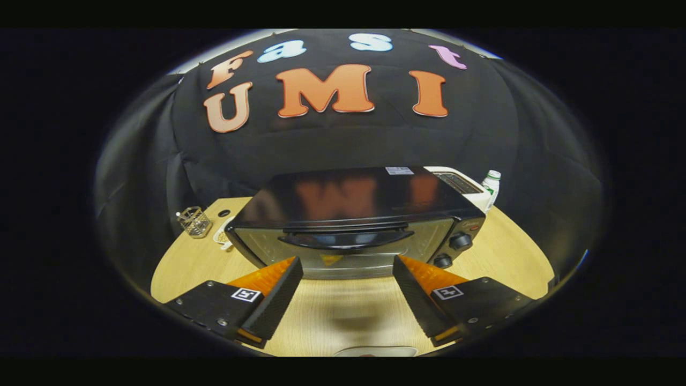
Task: Open the toaster oven, put the food inside, and close the toaster oven door.
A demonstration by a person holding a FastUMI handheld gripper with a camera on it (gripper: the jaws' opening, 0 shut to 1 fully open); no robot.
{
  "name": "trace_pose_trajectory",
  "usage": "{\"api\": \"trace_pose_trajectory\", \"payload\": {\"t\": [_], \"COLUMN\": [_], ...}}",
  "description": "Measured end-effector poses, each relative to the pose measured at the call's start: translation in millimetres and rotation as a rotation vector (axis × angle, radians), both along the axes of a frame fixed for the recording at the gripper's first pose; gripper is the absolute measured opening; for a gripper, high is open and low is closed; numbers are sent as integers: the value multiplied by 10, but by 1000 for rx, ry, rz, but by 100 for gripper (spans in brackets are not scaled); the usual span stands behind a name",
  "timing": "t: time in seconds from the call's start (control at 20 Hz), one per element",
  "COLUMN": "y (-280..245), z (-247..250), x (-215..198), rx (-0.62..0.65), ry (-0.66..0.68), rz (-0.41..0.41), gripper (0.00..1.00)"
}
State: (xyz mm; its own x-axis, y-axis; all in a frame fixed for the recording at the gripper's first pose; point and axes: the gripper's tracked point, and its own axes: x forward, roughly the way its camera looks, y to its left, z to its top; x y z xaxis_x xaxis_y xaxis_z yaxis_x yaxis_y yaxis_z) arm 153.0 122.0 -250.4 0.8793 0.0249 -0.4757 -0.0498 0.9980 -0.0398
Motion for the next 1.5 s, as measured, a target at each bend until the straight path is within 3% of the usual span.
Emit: {"api": "trace_pose_trajectory", "payload": {"t": [0.4,0.75,1.0,1.25,1.5], "y": [-27,-210,-318,-655,-901], "z": [544,1570,2231,2554,2668], "x": [-297,-790,-1242,-1664,-1834], "rx": [-15,-57,0,-23,-40], "ry": [-73,-172,-251,-318,-354], "rz": [10,-10,-40,-96,-151], "gripper": [100,100,100,100,100]}}
